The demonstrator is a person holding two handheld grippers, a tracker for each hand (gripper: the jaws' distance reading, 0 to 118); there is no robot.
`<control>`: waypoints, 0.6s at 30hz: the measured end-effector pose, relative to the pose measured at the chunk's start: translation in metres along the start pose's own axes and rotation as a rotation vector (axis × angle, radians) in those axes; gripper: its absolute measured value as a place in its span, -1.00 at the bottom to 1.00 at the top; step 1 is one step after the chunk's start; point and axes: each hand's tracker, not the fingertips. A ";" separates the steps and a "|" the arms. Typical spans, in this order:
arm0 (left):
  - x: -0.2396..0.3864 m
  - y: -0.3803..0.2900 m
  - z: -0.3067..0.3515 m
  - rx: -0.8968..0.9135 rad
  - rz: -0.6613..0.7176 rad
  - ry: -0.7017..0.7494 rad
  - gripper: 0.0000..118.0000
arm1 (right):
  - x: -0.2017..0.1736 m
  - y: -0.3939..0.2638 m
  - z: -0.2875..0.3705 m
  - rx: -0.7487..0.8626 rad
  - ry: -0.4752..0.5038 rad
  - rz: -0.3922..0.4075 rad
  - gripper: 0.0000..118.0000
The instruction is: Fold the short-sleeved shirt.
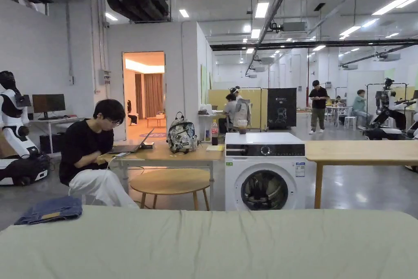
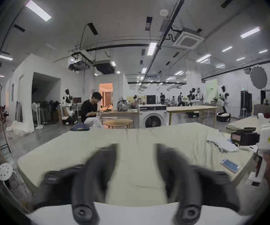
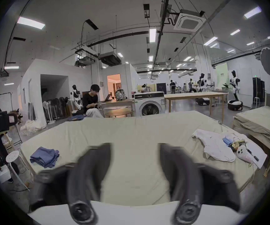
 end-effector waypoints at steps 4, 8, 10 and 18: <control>0.004 0.004 0.003 0.024 0.024 0.009 0.74 | -0.005 0.005 0.007 0.034 0.054 -0.020 0.99; 0.007 0.007 0.002 0.035 0.030 0.037 0.74 | -0.009 0.013 0.005 0.033 0.072 -0.012 1.00; 0.007 0.008 0.002 0.043 0.041 0.020 0.74 | -0.008 0.014 0.000 -0.010 0.099 -0.053 1.00; -0.005 0.008 0.002 0.037 0.141 -0.010 0.74 | -0.006 0.012 -0.002 -0.052 0.012 -0.023 1.00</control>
